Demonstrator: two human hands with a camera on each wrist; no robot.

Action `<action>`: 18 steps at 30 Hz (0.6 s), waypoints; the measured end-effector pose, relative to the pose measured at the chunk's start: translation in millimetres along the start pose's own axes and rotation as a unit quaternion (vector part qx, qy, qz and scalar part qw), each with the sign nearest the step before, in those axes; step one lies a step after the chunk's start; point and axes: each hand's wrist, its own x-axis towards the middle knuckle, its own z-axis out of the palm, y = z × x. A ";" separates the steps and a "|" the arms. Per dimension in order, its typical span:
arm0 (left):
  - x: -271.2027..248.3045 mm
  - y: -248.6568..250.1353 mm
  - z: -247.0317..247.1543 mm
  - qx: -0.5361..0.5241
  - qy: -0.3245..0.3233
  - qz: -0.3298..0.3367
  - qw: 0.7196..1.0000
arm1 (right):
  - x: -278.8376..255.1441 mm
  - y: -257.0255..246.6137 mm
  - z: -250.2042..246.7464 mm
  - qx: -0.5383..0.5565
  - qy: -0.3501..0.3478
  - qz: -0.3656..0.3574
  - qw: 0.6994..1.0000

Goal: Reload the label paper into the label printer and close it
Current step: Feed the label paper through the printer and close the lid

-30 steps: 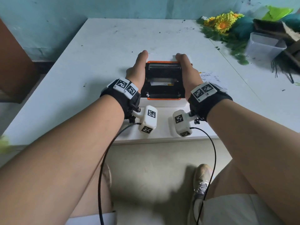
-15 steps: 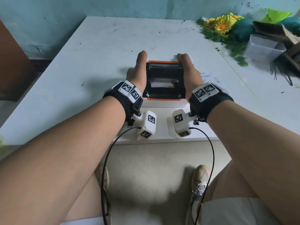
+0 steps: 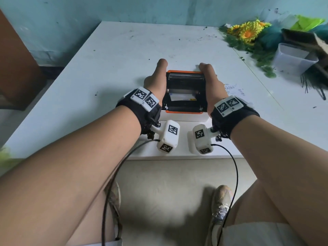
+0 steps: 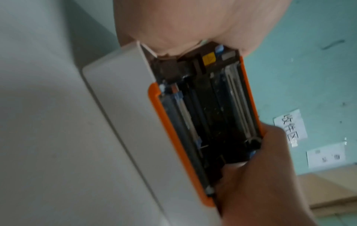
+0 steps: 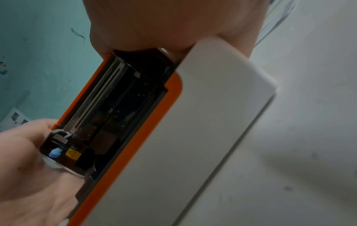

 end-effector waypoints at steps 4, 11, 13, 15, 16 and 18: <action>2.7 -7.1 5.8 -0.014 0.040 0.020 0.999 | 0.1 0.0 -1.3 -0.005 -0.007 -0.003 1.000; 8.3 -9.1 7.2 -0.013 0.060 0.025 0.998 | 7.1 -20.4 -9.7 0.020 -0.107 0.061 0.992; 9.7 -9.4 7.0 -0.011 0.055 0.025 0.998 | 9.3 -17.6 -8.6 0.013 -0.096 0.054 0.994; 10.0 -9.5 6.5 -0.014 0.054 0.030 0.998 | 11.2 -12.9 -4.7 0.001 -0.067 0.051 0.996; 10.4 -9.8 6.2 -0.014 0.050 0.031 0.998 | 12.9 -10.7 -3.0 -0.006 -0.052 0.053 0.997; 10.6 -9.6 5.4 -0.015 0.034 0.025 0.999 | 13.4 -8.0 -0.9 -0.014 -0.038 0.048 0.998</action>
